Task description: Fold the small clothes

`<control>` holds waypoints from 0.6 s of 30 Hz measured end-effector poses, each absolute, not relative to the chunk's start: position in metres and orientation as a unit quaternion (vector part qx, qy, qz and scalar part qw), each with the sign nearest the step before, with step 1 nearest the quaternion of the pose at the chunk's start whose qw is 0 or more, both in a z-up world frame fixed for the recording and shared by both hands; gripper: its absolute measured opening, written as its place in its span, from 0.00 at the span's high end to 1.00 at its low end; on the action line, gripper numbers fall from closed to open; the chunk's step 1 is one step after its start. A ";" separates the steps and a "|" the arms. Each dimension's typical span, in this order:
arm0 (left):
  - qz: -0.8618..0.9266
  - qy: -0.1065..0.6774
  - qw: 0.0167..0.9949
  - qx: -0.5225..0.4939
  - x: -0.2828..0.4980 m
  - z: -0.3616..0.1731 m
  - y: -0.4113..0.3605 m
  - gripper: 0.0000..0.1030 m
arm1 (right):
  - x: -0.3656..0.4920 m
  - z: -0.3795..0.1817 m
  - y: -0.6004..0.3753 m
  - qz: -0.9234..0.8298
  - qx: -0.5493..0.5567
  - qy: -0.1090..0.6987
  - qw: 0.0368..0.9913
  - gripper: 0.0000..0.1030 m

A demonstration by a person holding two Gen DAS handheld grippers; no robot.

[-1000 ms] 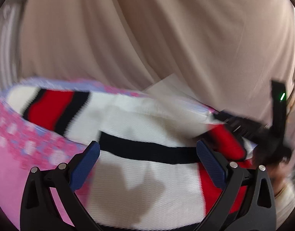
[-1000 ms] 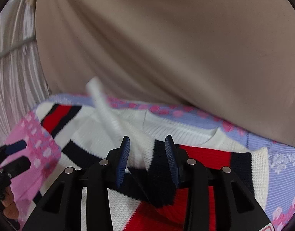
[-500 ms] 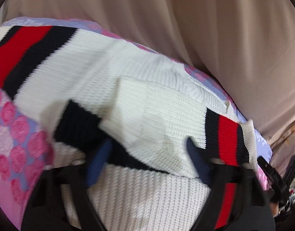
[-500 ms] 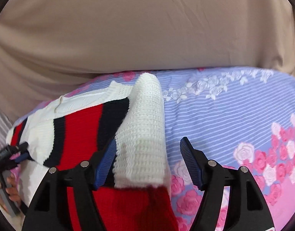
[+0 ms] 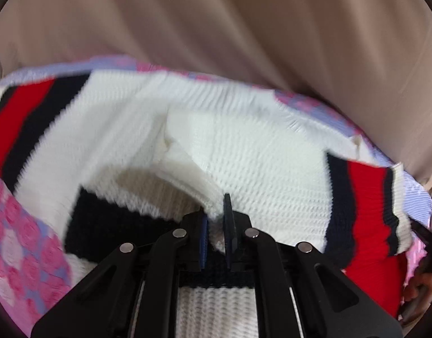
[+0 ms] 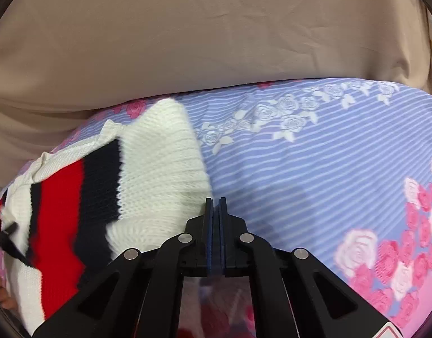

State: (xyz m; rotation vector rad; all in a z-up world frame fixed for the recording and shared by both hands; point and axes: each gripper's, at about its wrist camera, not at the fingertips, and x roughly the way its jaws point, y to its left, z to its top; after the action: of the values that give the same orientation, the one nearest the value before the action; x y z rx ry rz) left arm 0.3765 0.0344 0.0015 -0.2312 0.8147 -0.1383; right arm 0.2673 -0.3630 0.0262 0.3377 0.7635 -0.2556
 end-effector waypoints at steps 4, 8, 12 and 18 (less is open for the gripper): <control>-0.068 0.388 0.913 -0.106 0.368 0.004 0.033 0.91 | 0.234 0.055 -0.340 -0.055 0.164 0.317 0.933 0.88; -0.061 0.386 0.916 -0.095 0.366 0.006 0.029 0.90 | 0.252 0.008 -0.308 -0.025 0.104 0.407 0.907 0.88; -0.065 0.385 0.914 -0.107 0.368 0.003 0.026 0.89 | 0.258 -0.006 -0.311 -0.054 0.118 0.417 0.900 0.99; -0.073 0.378 0.913 -0.131 0.364 -0.003 0.041 0.84 | 0.264 -0.013 -0.277 -0.080 0.041 0.415 0.905 0.80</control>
State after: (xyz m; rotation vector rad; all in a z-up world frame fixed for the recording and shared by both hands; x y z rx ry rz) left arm 0.3641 0.0412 -0.0027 -0.2697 0.7792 -0.1497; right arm 0.2641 -0.2765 -0.0128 0.0844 0.8582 -0.1646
